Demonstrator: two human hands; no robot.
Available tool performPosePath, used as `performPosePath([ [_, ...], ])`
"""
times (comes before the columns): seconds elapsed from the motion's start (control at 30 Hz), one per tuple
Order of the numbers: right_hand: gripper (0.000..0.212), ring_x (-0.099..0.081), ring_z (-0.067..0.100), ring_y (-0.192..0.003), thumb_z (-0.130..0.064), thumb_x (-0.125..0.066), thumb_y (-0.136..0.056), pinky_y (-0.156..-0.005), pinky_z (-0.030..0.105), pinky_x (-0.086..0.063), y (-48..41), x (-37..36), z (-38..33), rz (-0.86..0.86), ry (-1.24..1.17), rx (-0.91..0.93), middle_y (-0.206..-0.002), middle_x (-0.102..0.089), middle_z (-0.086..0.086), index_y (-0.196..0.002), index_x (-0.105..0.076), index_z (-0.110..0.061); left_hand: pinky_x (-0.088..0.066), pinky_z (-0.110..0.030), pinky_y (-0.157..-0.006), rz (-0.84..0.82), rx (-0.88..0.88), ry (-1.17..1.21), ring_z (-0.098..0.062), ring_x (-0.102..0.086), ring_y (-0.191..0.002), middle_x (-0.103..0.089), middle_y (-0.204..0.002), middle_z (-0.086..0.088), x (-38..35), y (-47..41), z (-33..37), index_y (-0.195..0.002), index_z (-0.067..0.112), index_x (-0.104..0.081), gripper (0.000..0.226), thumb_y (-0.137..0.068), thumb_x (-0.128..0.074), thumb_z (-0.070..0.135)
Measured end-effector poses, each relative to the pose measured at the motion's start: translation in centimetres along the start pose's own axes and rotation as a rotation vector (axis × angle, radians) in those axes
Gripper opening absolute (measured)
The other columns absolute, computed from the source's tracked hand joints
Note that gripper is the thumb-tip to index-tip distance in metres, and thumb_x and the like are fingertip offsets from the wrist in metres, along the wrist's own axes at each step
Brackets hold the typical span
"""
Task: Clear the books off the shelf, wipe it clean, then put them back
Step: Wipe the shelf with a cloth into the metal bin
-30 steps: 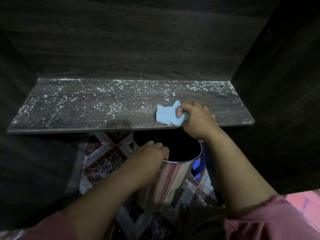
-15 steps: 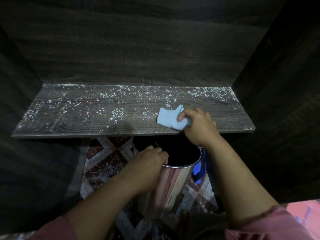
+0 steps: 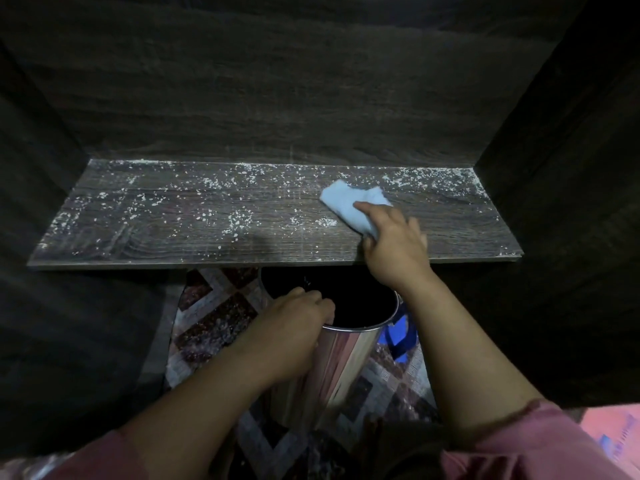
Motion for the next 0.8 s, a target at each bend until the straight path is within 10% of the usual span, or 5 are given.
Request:
performPosePath([
  [0.37,0.039,-0.044,0.021,-0.116,-0.007,-0.057,-0.079,-0.102,0.041,-0.033,0.4,-0.4,-1.9,-0.222,-0.107,0.115,-0.126,-0.057,-0.011,-0.088,-0.063,-0.044,-0.038,-0.027,-0.082,-0.019,0.025,0.053,-0.015,-0.044,-0.101,-0.05,-0.103,0.004,0.7,0.9,-0.2,-0.103,0.023,-0.053,0.026,-0.082,-0.06,0.01],
  [0.47,0.043,-0.062,0.022,-0.087,-0.002,-0.055,-0.072,-0.076,0.033,-0.051,0.2,-0.2,-1.3,-0.271,-0.323,0.045,-0.103,-0.067,-0.007,-0.075,-0.067,-0.043,-0.038,-0.028,-0.083,-0.018,0.03,0.056,-0.015,-0.043,-0.102,-0.05,-0.104,0.005,0.8,1.2,-0.4,-0.104,0.023,-0.053,0.026,-0.082,-0.062,0.011],
  [0.63,0.043,-0.044,0.026,-0.119,-0.011,-0.054,-0.081,-0.096,0.041,-0.035,0.1,2.1,-0.9,0.168,-0.148,0.052,-0.128,-0.054,-0.007,-0.11,-0.063,-0.041,-0.036,-0.026,-0.082,-0.009,0.026,0.046,-0.013,-0.044,-0.101,-0.05,-0.101,0.008,0.9,1.6,-0.9,-0.101,0.026,-0.051,0.024,-0.083,-0.062,0.014],
  [0.8,0.049,-0.034,0.03,-0.124,-0.018,-0.053,-0.088,-0.098,0.045,-0.029,0.2,-0.1,-0.8,-0.007,0.046,0.015,-0.141,-0.041,-0.002,-0.13,-0.049,-0.043,-0.039,-0.027,-0.084,-0.01,0.019,0.044,-0.014,-0.044,-0.101,-0.052,-0.103,0.006,0.9,1.6,-1.3,-0.101,0.025,-0.052,0.025,-0.082,-0.062,0.012],
])
Point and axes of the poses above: each hand's wrist, its own y-axis away from the middle knuckle, its own x-axis out of the back of the hand, z = x × y, the point moved 7 cm from there along -y, towards the middle knuckle
